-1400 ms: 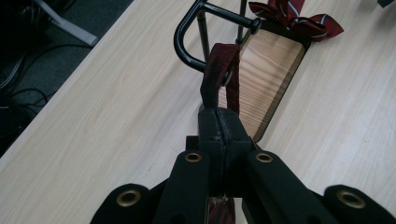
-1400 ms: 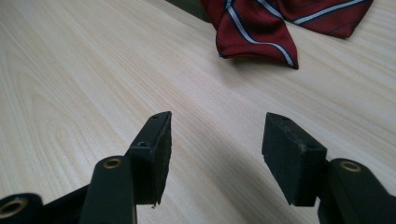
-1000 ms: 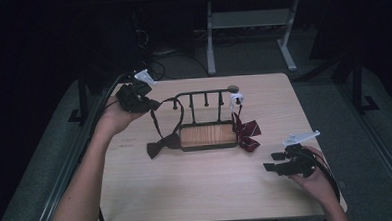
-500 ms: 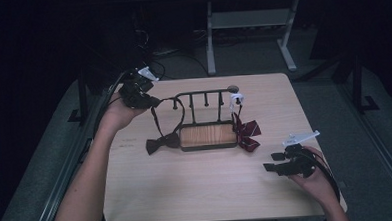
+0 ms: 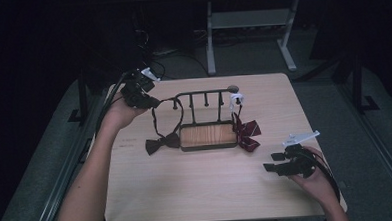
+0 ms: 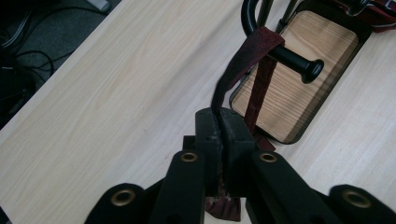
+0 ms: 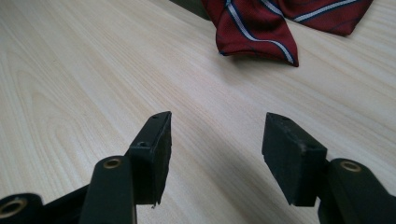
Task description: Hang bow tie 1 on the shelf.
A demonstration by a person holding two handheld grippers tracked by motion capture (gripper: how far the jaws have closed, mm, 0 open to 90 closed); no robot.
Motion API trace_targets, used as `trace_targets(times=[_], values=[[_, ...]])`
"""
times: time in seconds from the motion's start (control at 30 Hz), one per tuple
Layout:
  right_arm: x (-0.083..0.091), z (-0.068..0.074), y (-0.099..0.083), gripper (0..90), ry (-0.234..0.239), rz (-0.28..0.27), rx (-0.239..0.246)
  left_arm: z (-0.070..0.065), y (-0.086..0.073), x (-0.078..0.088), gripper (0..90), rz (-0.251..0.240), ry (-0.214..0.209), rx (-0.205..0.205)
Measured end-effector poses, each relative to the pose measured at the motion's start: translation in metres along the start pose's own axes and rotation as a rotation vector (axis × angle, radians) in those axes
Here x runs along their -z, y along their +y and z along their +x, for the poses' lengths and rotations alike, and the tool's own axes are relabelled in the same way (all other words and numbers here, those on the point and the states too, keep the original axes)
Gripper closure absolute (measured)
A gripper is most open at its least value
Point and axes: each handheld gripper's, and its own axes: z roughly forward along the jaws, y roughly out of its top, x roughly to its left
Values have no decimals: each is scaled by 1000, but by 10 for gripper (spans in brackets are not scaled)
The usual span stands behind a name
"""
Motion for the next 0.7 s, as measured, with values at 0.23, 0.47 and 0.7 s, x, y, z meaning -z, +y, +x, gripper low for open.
trace_targets(times=[0.23,0.47,0.7], values=[[1,1,-1,421,-3,-2,1,-3,-2,2,768,3,5,-13],[1,-1,-1,421,-5,-4,3,-8,-12,3,734,-7,-6,-4],[2,-1,-1,420,-7,-1,-9,-11,-22,5,712,-2,-10,-10]])
